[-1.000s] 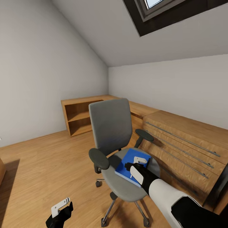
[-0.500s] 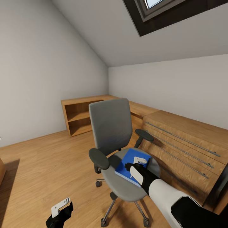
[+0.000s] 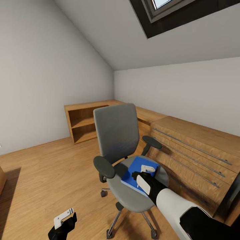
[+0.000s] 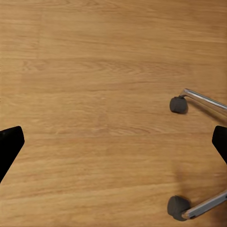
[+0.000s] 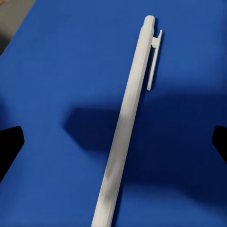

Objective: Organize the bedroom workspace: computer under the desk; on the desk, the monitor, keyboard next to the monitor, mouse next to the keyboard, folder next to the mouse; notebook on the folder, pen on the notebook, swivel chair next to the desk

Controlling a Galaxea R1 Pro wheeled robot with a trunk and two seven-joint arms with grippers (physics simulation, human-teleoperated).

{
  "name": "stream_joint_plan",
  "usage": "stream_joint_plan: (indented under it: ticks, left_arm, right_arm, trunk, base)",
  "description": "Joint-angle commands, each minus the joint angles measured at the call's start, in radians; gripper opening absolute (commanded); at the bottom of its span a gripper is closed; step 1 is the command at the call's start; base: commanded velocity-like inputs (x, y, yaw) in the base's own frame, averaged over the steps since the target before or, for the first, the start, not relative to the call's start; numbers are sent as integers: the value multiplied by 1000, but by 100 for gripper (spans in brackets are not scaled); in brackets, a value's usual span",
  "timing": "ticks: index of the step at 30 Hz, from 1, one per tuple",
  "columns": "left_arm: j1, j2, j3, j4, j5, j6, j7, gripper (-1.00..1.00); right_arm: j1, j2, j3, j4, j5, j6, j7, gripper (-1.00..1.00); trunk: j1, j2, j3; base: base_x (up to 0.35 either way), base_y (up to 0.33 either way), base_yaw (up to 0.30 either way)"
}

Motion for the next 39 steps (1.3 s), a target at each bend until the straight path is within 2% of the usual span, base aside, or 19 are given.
stream_joint_plan:
  ticks: [1, 9, 13, 20, 39]
  left_arm:
    - [-1, 2, -6, -1, 11, -8, 6, 100]
    - [-1, 3, -6, -1, 14, -8, 6, 100]
    - [-1, 3, -6, -1, 15, -8, 6, 100]
    - [-1, 2, -6, 0, 17, -8, 6, 100]
    - [-1, 1, -6, 1, 15, -8, 6, 100]
  right_arm:
    - [-1, -1, 8, -2, -5, 6, -7, 100]
    - [-1, -1, 9, -1, -5, 6, -9, 100]
    - [-1, -1, 33, -1, 16, 3, -9, 100]
    - [-1, 1, 47, 1, 49, -32, -10, 100]
    - [-1, 2, 51, 2, 60, -39, -33, 100]
  trunk:
    - [0, -1, -1]
    - [0, -1, -1]
    - [0, -1, -1]
    - [0, -1, -1]
    - [0, -1, -1]
  base:
    - [0, 0, 0]
    - [0, 0, 0]
    - [0, 0, 0]
    - [0, 0, 0]
    - [0, 0, 0]
